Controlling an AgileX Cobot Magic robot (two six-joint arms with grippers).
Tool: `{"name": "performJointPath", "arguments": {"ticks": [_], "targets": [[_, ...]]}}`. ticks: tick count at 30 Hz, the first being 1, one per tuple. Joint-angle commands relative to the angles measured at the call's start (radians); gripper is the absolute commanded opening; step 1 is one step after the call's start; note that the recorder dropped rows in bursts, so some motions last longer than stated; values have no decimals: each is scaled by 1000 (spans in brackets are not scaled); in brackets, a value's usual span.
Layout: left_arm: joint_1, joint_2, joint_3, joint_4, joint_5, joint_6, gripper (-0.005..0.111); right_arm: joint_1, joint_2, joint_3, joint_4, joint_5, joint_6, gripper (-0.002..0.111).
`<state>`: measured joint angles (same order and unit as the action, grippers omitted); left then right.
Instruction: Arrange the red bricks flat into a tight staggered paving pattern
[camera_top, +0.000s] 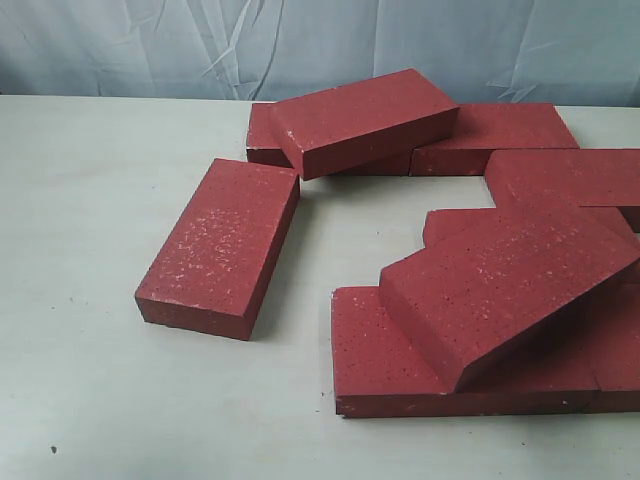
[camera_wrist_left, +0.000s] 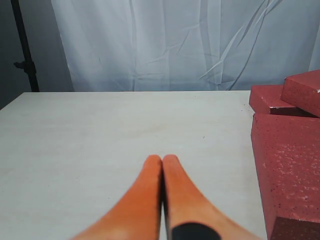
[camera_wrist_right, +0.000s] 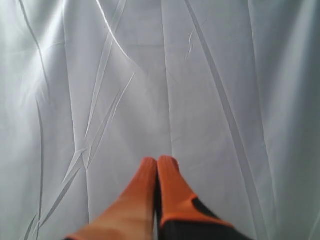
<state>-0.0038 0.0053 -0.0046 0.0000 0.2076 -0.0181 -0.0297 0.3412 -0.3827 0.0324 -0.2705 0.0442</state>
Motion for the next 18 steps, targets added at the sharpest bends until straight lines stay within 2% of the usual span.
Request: {"name": "performJointPath", "arguments": {"ticks": [1, 11, 18], "targets": [[-9, -5, 5, 0, -7, -2, 0, -6, 84, -3, -3, -81, -10, -1], [-9, -5, 5, 0, -7, -2, 0, -6, 265, -3, -5, -247, -44, -1], [-9, -5, 5, 0, -7, -2, 0, -6, 440, -5, -5, -362, -158, -1]]}}
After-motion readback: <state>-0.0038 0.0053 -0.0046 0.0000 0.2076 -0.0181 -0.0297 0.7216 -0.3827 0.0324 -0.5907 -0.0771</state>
